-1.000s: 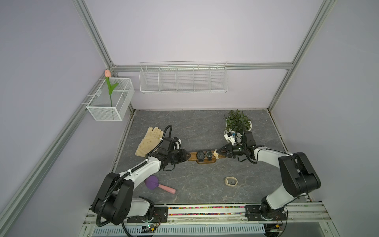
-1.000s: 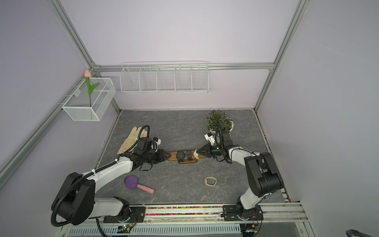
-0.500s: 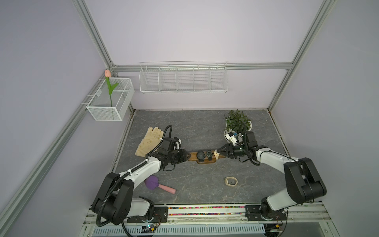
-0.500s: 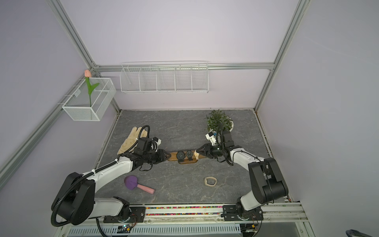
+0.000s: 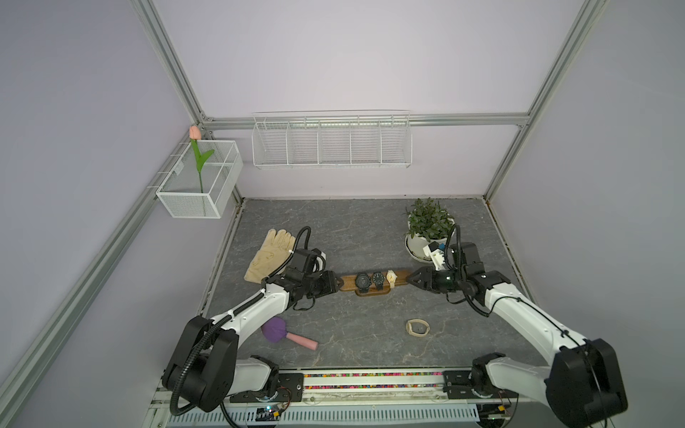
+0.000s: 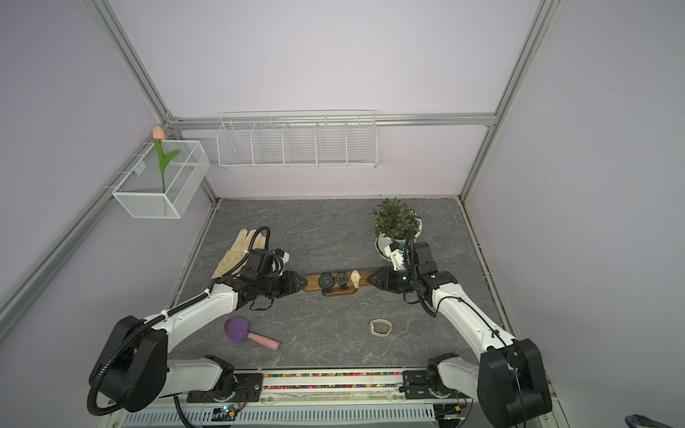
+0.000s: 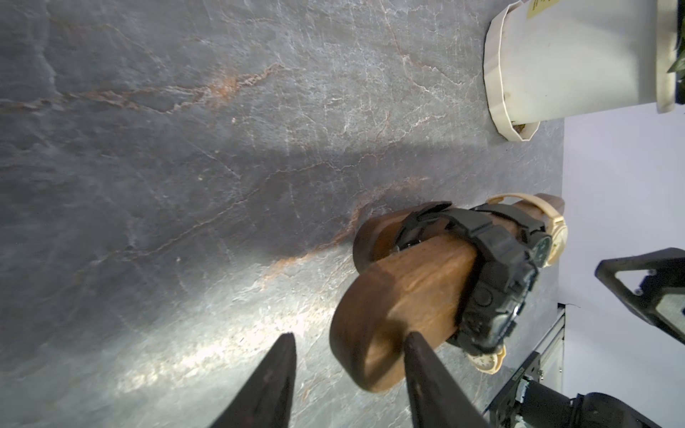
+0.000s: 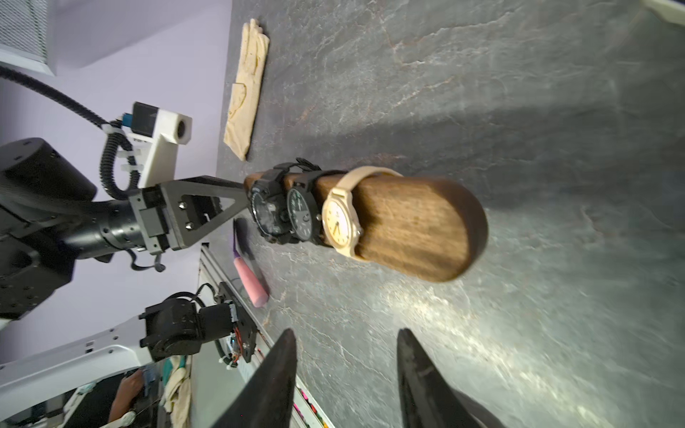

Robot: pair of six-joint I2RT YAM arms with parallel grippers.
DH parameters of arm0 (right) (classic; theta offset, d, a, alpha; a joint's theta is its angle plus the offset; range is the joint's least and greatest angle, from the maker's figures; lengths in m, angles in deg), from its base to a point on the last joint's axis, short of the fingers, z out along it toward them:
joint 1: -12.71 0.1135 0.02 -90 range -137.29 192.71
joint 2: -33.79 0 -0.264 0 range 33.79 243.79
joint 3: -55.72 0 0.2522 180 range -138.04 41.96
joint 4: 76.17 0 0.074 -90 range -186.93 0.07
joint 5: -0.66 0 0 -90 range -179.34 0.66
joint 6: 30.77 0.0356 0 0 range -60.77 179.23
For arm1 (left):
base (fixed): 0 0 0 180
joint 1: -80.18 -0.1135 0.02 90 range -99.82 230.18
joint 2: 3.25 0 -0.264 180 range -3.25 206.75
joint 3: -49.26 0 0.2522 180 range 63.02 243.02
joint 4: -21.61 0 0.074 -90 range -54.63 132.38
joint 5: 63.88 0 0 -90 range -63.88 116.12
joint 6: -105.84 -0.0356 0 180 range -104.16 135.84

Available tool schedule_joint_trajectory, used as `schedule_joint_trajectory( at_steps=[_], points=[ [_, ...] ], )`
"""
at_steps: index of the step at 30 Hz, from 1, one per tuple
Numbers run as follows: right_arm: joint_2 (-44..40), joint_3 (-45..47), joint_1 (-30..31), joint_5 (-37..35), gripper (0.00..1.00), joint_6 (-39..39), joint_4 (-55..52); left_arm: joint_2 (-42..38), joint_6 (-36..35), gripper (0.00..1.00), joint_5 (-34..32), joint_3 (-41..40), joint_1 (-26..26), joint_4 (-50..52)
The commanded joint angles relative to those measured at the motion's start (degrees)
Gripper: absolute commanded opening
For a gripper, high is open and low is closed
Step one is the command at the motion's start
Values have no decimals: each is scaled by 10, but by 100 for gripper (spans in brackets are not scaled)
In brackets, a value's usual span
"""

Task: Place watch on stand
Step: Place the watch on the stand, then pick up the watch at the center of the board.

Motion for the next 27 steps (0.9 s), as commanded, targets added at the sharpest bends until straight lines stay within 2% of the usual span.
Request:
schedule_joint_trajectory(
  at_steps=[1, 4, 7, 11, 15, 27],
  points=[
    [-41, 18, 12, -88, 45, -35, -126, -17, -16, 52, -27, 31, -1, 30],
    [-72, 34, 37, -127, 45, -17, -170, -22, -22, 55, -36, 45, -1, 46],
    [-89, 54, 88, -161, 47, 17, -188, -30, -24, 58, -50, 58, -2, 64],
    [-92, 70, 168, -205, 47, 56, -198, -49, -22, 60, -66, 64, -2, 78],
    [-81, 68, 215, -228, 47, 72, -200, -68, -18, 60, -77, 67, -2, 87],
    [-1, 58, 260, -242, 44, 72, -125, -124, -16, 61, -81, 53, -2, 85]
  ],
)
